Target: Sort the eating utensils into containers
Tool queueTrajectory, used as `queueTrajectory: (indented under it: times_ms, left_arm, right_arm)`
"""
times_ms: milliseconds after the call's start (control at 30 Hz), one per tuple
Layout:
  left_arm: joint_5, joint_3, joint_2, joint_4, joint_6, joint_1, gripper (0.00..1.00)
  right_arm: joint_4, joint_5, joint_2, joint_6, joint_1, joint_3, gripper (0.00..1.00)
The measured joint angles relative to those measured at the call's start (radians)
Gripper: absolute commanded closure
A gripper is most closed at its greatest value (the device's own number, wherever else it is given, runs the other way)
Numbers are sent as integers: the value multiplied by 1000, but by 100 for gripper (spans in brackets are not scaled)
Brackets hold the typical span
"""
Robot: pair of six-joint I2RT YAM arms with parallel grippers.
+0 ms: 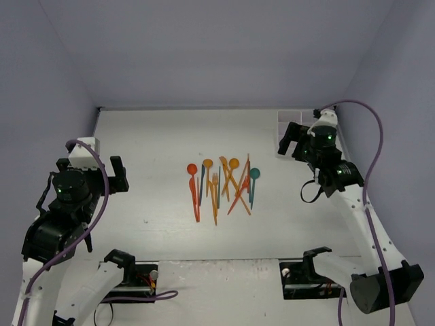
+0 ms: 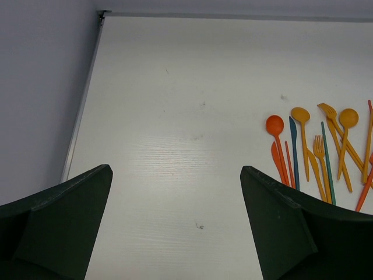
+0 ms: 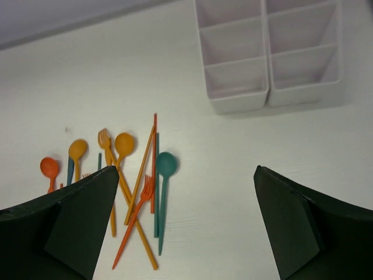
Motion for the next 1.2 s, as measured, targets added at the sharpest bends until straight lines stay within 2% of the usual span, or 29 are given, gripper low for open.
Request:
queueTrajectory:
  times_ms: [167, 333, 400, 633, 800, 1200]
  left_arm:
    - [-7, -1, -24, -23, -2, 0, 10]
    - [-21, -16, -60, -42, -3, 0, 10]
    - [-24, -23, -71, -50, -3, 0, 10]
    - [-25, -32, -108, -77, -7, 0, 10]
    - [-24, -45, -133, -80, -7, 0, 10]
    - [-6, -66, -137, -102, -11, 0, 10]
  right_arm:
    - [3, -33, 160, 67, 51, -18, 0]
    - [7, 36, 238, 124, 175, -37, 0]
    - [11, 63, 260, 148, 200, -45, 3]
    - [24, 159, 385, 232, 219, -65, 32]
    - [36, 168, 463, 272, 228, -70, 53]
    - [97, 165, 609, 307, 244, -70, 63]
